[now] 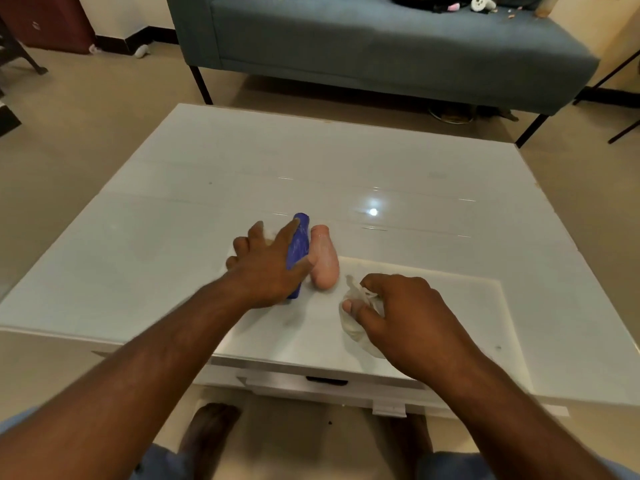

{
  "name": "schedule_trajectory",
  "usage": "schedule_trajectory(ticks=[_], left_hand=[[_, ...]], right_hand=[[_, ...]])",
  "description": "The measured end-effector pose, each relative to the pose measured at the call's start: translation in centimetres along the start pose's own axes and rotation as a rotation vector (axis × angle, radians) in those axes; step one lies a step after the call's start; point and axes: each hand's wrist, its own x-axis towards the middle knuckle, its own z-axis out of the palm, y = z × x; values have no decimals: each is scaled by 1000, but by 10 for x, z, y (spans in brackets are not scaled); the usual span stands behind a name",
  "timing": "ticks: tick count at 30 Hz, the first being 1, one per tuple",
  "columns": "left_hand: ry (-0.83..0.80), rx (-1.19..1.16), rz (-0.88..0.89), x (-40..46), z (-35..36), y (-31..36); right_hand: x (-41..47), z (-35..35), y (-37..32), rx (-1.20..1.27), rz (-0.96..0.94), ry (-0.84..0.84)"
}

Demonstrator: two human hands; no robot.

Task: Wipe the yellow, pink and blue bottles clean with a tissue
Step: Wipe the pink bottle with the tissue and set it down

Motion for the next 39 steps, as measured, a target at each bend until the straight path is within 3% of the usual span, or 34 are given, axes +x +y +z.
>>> schedule_trajectory(ticks=[10,17,21,26,31,39], left_hand=[[-26,-14,-4,-8,6,27],[-55,201,12,-28,-20,7],[-62,154,19,-34,-25,0],[54,134,-2,-26,-27,-2],[47,96,36,-27,-21,-2],[101,24,114,-36,-22,9]], right_hand=[[6,-3,2,-74,79,-56],[17,-12,8,42,67,31],[30,1,7,83,5,41],[37,14,1,95,54,-24],[46,26,2,14,48,-1],[45,19,3,65,183,-25]])
